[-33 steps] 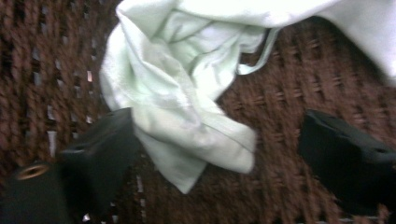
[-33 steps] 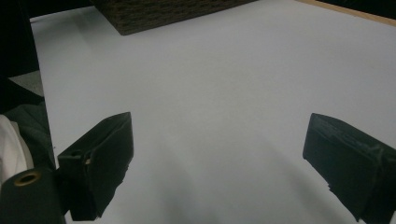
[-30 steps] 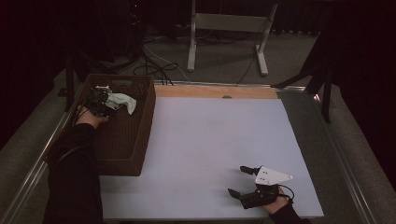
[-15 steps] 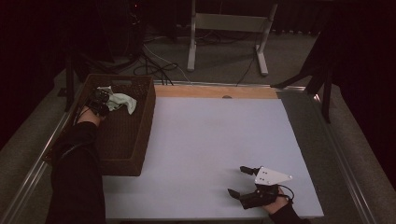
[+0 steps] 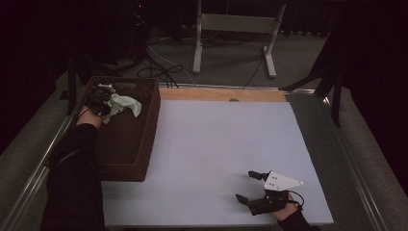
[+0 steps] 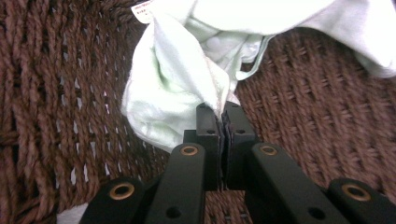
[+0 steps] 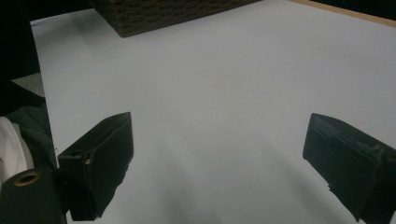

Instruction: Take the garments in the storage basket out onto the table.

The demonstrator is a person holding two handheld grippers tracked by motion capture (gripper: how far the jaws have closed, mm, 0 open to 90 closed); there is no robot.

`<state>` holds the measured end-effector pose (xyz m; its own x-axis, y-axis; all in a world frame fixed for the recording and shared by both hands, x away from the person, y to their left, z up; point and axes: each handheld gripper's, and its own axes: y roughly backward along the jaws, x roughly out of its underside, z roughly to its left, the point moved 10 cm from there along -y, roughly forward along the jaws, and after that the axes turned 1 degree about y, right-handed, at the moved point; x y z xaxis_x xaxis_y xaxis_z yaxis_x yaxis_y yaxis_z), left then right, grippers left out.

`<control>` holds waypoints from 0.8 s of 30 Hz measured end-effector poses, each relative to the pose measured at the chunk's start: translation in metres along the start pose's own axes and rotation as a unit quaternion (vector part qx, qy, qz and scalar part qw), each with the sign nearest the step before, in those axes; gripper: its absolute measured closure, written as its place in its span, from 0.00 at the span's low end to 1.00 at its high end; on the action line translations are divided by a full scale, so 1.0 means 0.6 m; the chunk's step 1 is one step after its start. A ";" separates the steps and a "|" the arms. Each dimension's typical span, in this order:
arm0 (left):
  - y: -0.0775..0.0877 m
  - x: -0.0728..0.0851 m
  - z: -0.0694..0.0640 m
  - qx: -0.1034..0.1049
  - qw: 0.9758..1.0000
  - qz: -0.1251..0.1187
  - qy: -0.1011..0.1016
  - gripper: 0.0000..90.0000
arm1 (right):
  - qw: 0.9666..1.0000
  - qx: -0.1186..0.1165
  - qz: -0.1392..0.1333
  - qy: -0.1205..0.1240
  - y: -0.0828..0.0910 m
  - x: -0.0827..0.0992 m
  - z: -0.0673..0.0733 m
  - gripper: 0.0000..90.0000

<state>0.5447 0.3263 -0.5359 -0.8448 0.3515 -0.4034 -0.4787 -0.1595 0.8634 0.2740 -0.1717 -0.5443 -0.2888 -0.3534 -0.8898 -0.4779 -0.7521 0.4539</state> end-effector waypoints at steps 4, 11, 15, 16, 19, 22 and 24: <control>0.016 0.000 -0.001 0.014 1.000 -0.013 0.009 0.98 | 1.000 0.001 -0.001 -0.003 -0.001 -0.001 -0.002 0.10; 0.047 0.003 -0.002 0.027 0.999 -0.033 0.010 0.97 | 1.000 0.003 -0.003 -0.004 -0.001 -0.002 -0.003 0.10; 0.073 0.002 0.001 0.047 0.997 -0.054 0.019 0.98 | 1.000 0.004 -0.002 -0.004 0.000 -0.001 -0.004 0.10; 0.080 0.002 0.003 0.049 0.997 -0.060 0.021 0.98 | 1.000 0.004 -0.002 -0.004 -0.001 -0.002 -0.005 0.10; 0.100 0.002 0.012 0.051 0.995 -0.079 0.029 0.98 | 1.000 0.005 -0.001 -0.005 -0.001 -0.001 -0.005 0.10; 0.122 0.001 0.018 0.061 0.992 -0.105 0.041 0.98 | 1.000 0.006 -0.001 -0.006 -0.001 -0.002 -0.005 0.10; 0.136 0.001 0.020 0.071 0.989 -0.122 0.048 0.98 | 1.000 0.007 -0.001 -0.005 -0.001 -0.002 -0.005 0.10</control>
<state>0.5080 0.3245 -0.4621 -0.7305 0.2735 -0.6257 -0.6383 0.0523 0.7680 0.2770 -0.1725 -0.5436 -0.2958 -0.3454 -0.8906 -0.4899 -0.7456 0.4519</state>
